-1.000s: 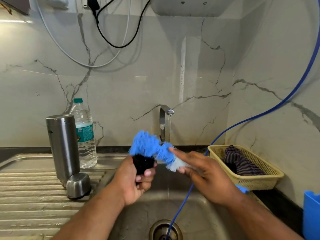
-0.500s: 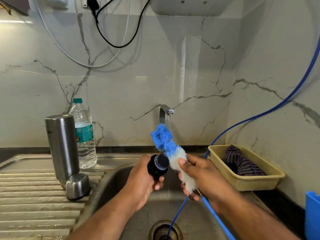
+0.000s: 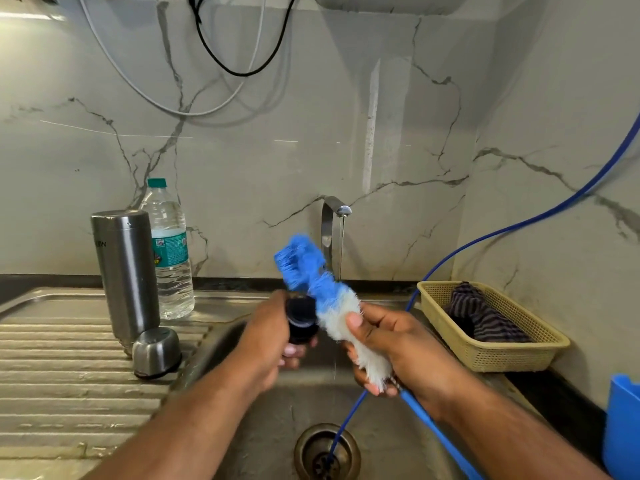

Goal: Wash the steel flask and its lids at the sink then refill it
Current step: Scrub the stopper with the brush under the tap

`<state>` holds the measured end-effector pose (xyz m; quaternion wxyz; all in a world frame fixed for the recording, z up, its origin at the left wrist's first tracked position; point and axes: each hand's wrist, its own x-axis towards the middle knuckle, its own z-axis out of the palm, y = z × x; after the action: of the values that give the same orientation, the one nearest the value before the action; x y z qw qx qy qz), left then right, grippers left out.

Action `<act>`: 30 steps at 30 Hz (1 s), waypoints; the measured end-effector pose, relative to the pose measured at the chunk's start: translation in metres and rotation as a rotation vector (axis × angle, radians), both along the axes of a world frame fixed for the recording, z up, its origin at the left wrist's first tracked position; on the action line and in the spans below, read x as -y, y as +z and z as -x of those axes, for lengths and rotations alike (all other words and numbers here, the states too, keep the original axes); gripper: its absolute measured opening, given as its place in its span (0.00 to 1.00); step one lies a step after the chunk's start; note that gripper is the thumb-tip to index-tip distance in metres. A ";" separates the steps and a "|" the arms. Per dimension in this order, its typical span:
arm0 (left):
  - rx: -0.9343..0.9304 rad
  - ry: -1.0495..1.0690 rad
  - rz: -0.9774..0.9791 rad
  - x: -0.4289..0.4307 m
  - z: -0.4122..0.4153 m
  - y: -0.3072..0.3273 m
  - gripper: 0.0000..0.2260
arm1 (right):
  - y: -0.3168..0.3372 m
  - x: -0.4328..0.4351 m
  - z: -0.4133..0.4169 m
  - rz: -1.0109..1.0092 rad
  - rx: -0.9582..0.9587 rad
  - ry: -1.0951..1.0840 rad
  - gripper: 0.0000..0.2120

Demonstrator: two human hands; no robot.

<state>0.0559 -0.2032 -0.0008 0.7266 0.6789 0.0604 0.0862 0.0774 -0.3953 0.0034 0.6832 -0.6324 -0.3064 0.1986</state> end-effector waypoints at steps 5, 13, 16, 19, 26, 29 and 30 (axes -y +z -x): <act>-0.210 -0.238 -0.111 0.000 0.007 -0.002 0.23 | -0.001 -0.003 -0.002 0.047 0.064 -0.032 0.10; -0.250 -0.341 0.095 -0.014 0.005 0.002 0.29 | -0.003 0.004 -0.005 0.107 0.132 -0.036 0.11; -0.324 -0.447 0.036 -0.007 0.008 0.000 0.29 | -0.002 0.001 -0.006 0.056 0.133 -0.034 0.12; -0.282 -0.463 0.108 -0.012 0.005 0.003 0.27 | 0.001 0.005 -0.005 0.027 0.100 0.013 0.11; -0.373 -0.636 -0.102 -0.002 0.014 0.005 0.25 | 0.002 0.005 -0.004 0.017 0.148 0.060 0.12; -0.321 -0.553 -0.003 -0.010 0.009 0.007 0.29 | 0.001 0.011 -0.006 0.026 0.160 0.073 0.09; -0.302 -0.508 0.043 -0.015 0.008 0.008 0.29 | 0.001 0.013 -0.007 0.040 0.166 0.080 0.09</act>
<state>0.0483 -0.1879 0.0071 0.7220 0.6618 -0.0025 -0.2018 0.0843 -0.4085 0.0039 0.6342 -0.6474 -0.3832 0.1786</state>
